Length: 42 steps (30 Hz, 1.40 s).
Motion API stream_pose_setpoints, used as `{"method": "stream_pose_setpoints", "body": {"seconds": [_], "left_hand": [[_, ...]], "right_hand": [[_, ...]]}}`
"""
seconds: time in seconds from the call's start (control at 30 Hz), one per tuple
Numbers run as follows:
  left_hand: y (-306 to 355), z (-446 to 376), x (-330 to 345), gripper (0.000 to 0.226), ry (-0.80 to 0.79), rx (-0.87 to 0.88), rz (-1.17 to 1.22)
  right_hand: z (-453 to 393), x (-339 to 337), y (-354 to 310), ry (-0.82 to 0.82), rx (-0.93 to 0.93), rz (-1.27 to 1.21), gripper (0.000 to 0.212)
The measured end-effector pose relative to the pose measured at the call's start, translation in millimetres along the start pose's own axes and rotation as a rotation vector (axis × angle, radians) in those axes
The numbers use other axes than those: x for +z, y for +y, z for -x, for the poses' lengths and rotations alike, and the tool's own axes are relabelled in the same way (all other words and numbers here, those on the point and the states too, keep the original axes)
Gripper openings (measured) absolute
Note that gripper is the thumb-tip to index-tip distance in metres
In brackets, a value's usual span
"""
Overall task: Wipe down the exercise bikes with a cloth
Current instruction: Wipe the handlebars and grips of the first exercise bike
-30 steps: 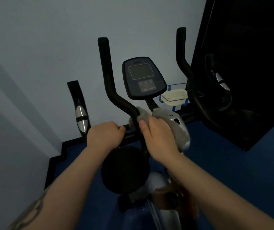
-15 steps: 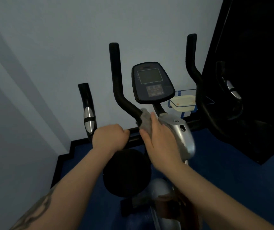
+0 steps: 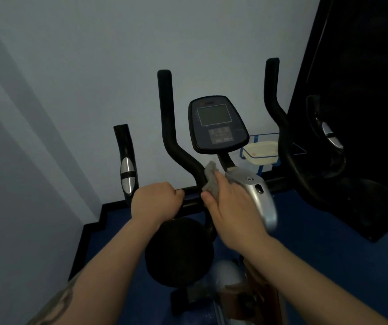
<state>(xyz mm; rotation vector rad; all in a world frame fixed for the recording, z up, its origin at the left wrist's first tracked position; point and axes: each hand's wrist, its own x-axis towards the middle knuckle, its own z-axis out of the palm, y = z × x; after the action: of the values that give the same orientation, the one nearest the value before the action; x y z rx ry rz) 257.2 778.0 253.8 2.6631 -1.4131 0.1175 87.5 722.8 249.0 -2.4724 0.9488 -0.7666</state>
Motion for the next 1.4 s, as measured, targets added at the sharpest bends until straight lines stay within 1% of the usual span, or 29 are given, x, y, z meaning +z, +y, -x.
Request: {"method": "stream_pose_setpoints", "body": {"seconds": [0.03, 0.07, 0.13, 0.17, 0.2, 0.3, 0.33, 0.37, 0.43, 0.47, 0.5, 0.53, 0.57, 0.6, 0.63, 0.67, 0.77, 0.83, 0.9, 0.93, 0.97, 1.0, 1.03, 1.07, 1.1, 1.2, 1.27, 1.33, 1.4], "left_hand": [[-0.3, -0.7, 1.0, 0.048, 0.0, -0.003, 0.003], [-0.6, -0.9, 1.6, 0.048, -0.004, -0.005, 0.001], [-0.4, -0.9, 2.1, 0.049, -0.001, -0.005, -0.007], [-0.3, -1.0, 1.8, 0.049, 0.003, -0.002, -0.012], [-0.5, -1.1, 1.4, 0.049, 0.007, 0.001, -0.017], [-1.5, -1.0, 1.1, 0.049, 0.006, 0.01, -0.027], [-2.0, -0.9, 1.3, 0.049, 0.005, 0.012, -0.023], [-2.2, -1.0, 1.7, 0.049, 0.003, 0.012, -0.015], [-2.1, -0.9, 2.6, 0.049, -0.001, 0.016, -0.009], [-1.8, -1.0, 2.6, 0.049, -0.003, 0.012, -0.002], [-1.3, -1.3, 2.0, 0.049, -0.004, 0.003, 0.006], [-0.8, -1.6, 1.0, 0.05, -0.004, -0.007, 0.006], [-0.4, -1.7, 0.2, 0.05, -0.004, -0.011, -0.001], [-0.1, -1.5, -0.4, 0.05, -0.002, -0.01, -0.009], [-0.1, -1.0, -0.4, 0.05, 0.001, -0.008, -0.011], [-0.3, -0.3, -0.4, 0.05, 0.004, -0.007, -0.007], [-0.8, 0.6, 0.6, 0.05, 0.018, -0.003, 0.013], [-1.1, 0.5, 1.5, 0.05, 0.027, -0.003, 0.017], [-1.4, 0.6, 2.6, 0.049, 0.033, -0.009, 0.022], [-1.4, 0.5, 2.7, 0.049, 0.036, -0.01, 0.025], [-1.2, 0.4, 2.9, 0.049, 0.037, -0.008, 0.022], [-0.8, 0.4, 2.7, 0.049, 0.036, -0.008, 0.015], [-0.5, 0.3, 2.4, 0.05, 0.033, -0.01, 0.012], [-0.2, 0.1, 2.0, 0.05, 0.031, -0.014, 0.015], [-0.3, 0.0, 1.5, 0.051, 0.03, -0.017, 0.018], [-1.3, 0.7, 1.1, 0.05, 0.016, -0.007, 0.017], [-1.1, 1.3, 1.4, 0.049, 0.018, -0.008, 0.039], [-0.6, 1.2, 1.5, 0.049, 0.018, -0.014, 0.044], [-0.4, 0.9, 2.2, 0.049, 0.015, -0.016, 0.048]], "right_hand": [[-7.3, -0.6, 1.0, -0.017, 0.0, 0.03, 0.059], [-20.1, -0.8, 0.8, -0.068, 0.037, 0.074, 0.056], [-46.3, -3.7, -3.5, -0.215, 0.143, 0.123, 0.055], [-53.0, -3.3, -4.9, -0.223, 0.163, 0.108, 0.056], [-53.8, -0.3, -5.1, -0.189, 0.173, 0.076, 0.056], [-18.9, 8.2, -4.6, 0.044, 0.118, -0.132, 0.052], [-5.0, 9.9, -5.4, 0.079, 0.096, -0.207, 0.054], [4.7, 9.8, -5.7, 0.091, 0.069, -0.232, 0.056], [2.0, 9.2, -2.5, 0.079, 0.043, -0.14, 0.056], [-8.4, 8.0, -2.5, 0.048, 0.053, -0.07, 0.054], [-21.5, 5.4, -3.6, -0.018, 0.085, -0.017, 0.052], [-35.9, 1.4, -5.7, -0.12, 0.146, -0.01, 0.052], [-48.3, -3.8, -8.7, -0.221, 0.21, -0.06, 0.053], [-57.3, -7.2, -10.1, -0.285, 0.264, -0.127, 0.055], [-60.5, -8.5, -9.9, -0.303, 0.286, -0.163, 0.056], [-56.0, -9.5, -10.3, -0.284, 0.27, -0.165, 0.054], [-13.4, -5.4, -8.4, -0.062, 0.089, -0.139, 0.044], [4.0, -2.9, -5.8, 0.014, 0.001, -0.105, 0.045], [-2.8, -3.2, -6.1, -0.003, 0.005, -0.008, 0.044], [-13.3, -2.7, -8.0, -0.051, 0.03, 0.05, 0.042], [-26.7, -2.8, -10.0, -0.123, 0.092, 0.075, 0.043], [-40.5, -4.3, -12.2, -0.2, 0.173, 0.042, 0.046], [-51.7, -6.6, -14.4, -0.256, 0.251, -0.049, 0.051], [-59.2, -6.7, -13.5, -0.257, 0.303, -0.129, 0.054], [-60.4, -5.8, -12.2, -0.217, 0.316, -0.165, 0.054], [-25.3, 5.4, -10.2, 0.037, 0.23, -0.265, 0.049], [5.0, 13.3, -14.4, 0.155, 0.136, -0.362, 0.046], [10.9, 16.3, -13.3, 0.183, 0.033, -0.36, 0.041], [-8.9, 11.3, -11.6, 0.096, -0.029, -0.357, 0.042]]}}
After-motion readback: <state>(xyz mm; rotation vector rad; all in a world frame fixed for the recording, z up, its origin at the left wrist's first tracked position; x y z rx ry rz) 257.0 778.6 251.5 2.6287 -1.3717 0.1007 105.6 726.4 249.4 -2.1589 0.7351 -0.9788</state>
